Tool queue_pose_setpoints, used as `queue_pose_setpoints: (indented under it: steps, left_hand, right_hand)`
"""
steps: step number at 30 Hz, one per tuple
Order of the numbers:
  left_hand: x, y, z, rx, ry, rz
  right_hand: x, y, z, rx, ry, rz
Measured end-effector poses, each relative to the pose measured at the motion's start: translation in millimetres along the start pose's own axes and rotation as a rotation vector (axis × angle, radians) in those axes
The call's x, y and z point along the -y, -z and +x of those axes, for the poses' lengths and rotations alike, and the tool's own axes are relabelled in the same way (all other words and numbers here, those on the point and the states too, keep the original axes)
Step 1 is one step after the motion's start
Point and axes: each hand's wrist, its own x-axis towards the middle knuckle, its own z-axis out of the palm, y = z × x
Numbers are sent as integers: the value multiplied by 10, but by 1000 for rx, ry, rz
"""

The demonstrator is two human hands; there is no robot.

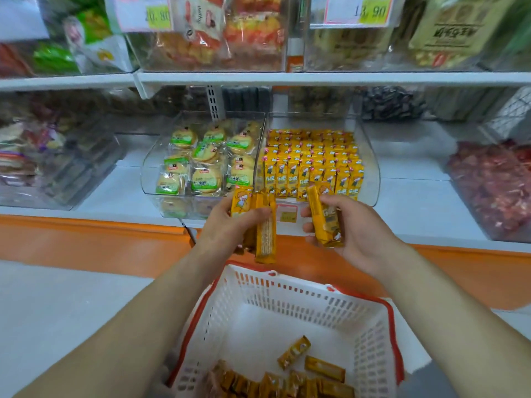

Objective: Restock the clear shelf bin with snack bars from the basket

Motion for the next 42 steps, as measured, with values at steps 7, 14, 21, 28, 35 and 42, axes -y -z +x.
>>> queue_pose_setpoints:
  steps: [7, 14, 21, 28, 35, 42]
  left_hand:
    - [-71, 3, 222, -31, -13, -70]
    - [-113, 82, 356, -83, -11, -95]
    - [-55, 96, 421, -110, 20, -95]
    - [-2, 42, 472, -118, 49, -59]
    - [34, -9, 459, -99, 60, -20]
    - [38, 13, 448, -128, 95, -71]
  right_hand:
    - [114, -80, 256, -57, 81, 0]
    - [508, -33, 697, -229, 546, -563]
    - [313, 236, 1335, -341, 570, -1065]
    - [192, 400, 1582, -325, 636, -1620]
    - [134, 376, 1617, -352, 611, -1613]
    - [256, 131, 1168, -316, 683, -1315]
